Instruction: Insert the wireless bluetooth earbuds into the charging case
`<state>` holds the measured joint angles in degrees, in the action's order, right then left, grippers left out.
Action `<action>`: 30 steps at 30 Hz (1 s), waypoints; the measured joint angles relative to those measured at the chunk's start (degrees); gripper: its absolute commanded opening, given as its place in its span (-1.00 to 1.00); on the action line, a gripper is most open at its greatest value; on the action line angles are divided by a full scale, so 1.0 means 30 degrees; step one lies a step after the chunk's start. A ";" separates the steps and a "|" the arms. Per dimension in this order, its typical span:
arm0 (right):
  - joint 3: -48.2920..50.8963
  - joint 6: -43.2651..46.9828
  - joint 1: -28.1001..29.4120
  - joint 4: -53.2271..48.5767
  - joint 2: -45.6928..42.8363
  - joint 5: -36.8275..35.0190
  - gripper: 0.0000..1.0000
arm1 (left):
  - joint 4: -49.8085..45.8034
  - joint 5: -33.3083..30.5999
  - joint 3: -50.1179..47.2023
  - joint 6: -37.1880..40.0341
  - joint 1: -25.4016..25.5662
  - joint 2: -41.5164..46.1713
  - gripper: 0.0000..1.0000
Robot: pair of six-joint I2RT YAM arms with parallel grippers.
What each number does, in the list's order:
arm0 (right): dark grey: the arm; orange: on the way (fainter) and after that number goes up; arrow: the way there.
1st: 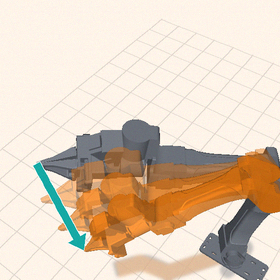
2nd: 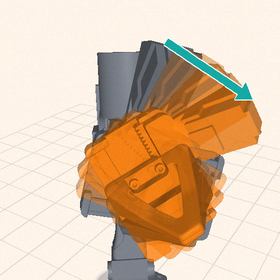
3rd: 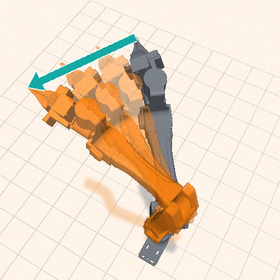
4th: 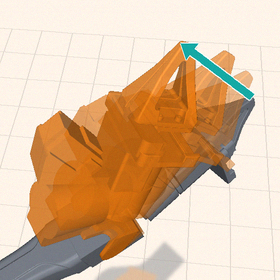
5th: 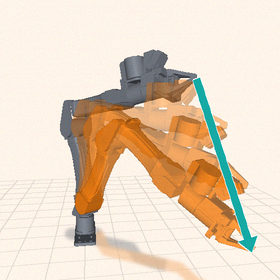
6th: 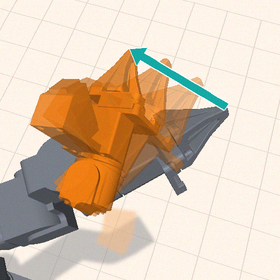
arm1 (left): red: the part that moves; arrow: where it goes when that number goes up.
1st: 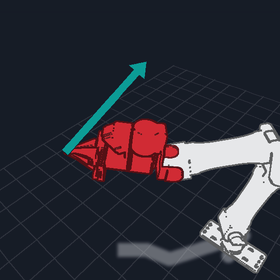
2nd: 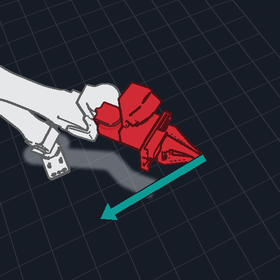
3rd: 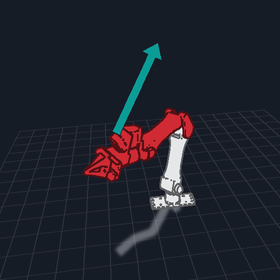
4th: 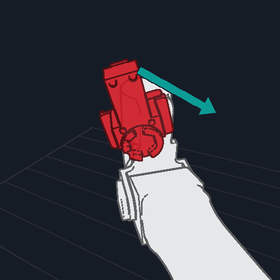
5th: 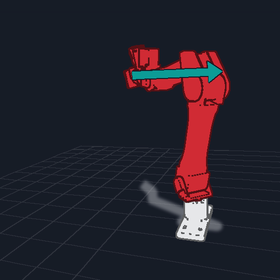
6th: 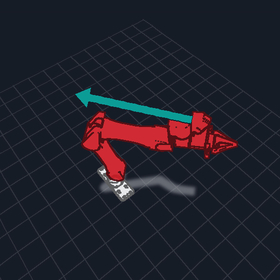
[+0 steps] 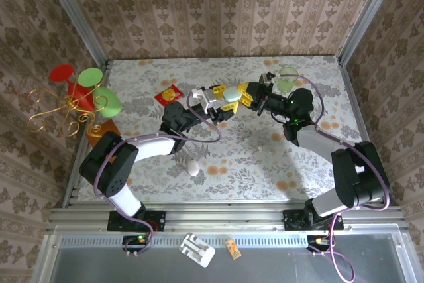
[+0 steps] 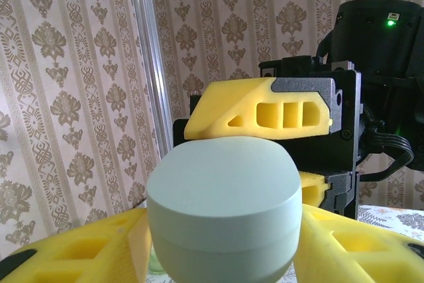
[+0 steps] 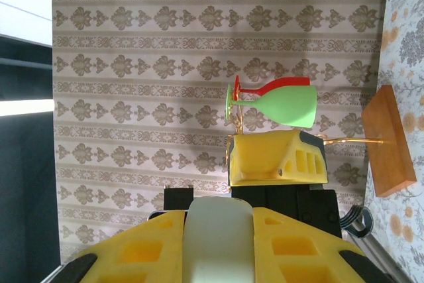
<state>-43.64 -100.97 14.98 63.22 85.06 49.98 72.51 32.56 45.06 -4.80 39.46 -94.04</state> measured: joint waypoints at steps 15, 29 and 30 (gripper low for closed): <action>0.0073 0.0160 0.0000 -0.0255 -0.0007 -0.0058 -0.66 | -0.0007 0.0087 0.0087 -0.0226 0.0000 0.0000 -0.11; 0.0073 0.0882 0.0000 -0.0933 -0.0080 -0.0087 0.26 | -0.0073 0.0291 0.0087 -0.0350 0.0029 0.0000 -0.67; 0.0073 0.1173 0.0000 -0.1326 -0.0168 -0.0102 0.39 | -0.0080 0.0306 0.0087 -0.0357 -0.0029 0.0000 -0.68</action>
<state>-43.42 -97.45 14.98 59.24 84.55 49.67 72.27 33.47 45.32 -5.87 39.38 -94.04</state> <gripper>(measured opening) 0.599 0.369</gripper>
